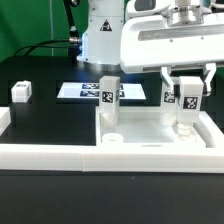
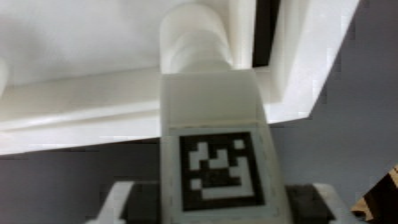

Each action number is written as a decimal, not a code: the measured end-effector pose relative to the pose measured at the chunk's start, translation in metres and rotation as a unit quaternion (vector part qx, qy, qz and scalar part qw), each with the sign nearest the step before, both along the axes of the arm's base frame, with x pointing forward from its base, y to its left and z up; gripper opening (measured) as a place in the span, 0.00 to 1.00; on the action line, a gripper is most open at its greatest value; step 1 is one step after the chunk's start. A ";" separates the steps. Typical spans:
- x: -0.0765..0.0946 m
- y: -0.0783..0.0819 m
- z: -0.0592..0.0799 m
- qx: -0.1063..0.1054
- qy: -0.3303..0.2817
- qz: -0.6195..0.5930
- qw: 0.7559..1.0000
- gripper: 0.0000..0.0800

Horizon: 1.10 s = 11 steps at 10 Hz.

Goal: Assemble square table

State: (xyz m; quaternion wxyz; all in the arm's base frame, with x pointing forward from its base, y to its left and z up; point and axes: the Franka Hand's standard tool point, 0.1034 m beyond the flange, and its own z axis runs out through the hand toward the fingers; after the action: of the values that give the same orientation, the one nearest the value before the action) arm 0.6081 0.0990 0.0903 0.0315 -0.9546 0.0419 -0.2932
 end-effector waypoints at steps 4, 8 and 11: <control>0.009 0.001 -0.005 0.000 -0.004 0.000 1.000 0.36; 0.008 0.000 -0.015 -0.005 -0.012 -0.001 1.000 0.36; 0.013 0.000 -0.017 -0.006 -0.016 -0.001 1.000 0.36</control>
Offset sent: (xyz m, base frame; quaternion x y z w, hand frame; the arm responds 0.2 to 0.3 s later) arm 0.0156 -0.0017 -0.0073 -0.0036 0.0049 0.0022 1.0000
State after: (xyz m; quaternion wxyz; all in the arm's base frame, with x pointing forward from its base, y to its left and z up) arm 0.6211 0.0986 0.0729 0.0258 -0.9500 0.0405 -0.3087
